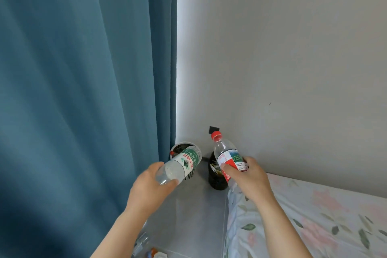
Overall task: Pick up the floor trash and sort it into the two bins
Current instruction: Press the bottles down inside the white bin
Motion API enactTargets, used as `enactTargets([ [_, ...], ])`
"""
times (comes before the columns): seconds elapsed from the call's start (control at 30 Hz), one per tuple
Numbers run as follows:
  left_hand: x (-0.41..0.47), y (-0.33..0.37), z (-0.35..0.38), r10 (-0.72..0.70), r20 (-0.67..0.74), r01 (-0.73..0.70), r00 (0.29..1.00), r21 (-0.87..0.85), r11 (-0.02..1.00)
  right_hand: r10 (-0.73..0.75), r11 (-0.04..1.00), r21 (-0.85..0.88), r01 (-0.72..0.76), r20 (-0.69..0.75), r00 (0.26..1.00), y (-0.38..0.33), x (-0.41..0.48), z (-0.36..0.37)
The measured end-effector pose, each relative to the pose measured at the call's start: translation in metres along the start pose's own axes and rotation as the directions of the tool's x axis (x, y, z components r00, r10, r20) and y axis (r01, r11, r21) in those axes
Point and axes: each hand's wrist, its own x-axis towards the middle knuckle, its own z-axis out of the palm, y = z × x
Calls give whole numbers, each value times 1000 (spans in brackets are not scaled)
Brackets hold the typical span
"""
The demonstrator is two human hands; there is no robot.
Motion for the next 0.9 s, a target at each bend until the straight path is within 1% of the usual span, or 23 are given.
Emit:
enactTargets([
  [0.17, 45, 10, 16, 10, 17, -10, 1000, -15, 1000, -7, 1000, -16, 7, 6, 1000, -1, 50, 8],
  [0.3, 103, 16, 28, 20, 10, -19, 1000, -43, 999, -7, 999, -50, 7, 17, 1000, -7, 101, 21],
  [0.4, 147, 20, 37, -5, 12, 5, 1000, -32, 999, 23, 997, -75, -20, 35, 999, -7, 136, 28],
  [0.67, 244, 32, 68, -19, 79, 12, 997, 90, 996, 116, 979, -176, -105, 52, 992, -7, 228, 40],
  [0.77, 272, 38, 81, -24, 104, 10, 994, 135, 991, 137, 974, -189, -124, 58, 989, -3, 262, 42],
  [0.9, 313, 46, 99, -33, 95, 16, 995, 176, 984, 163, 966, -216, -140, 93, 982, 3, 315, 50],
])
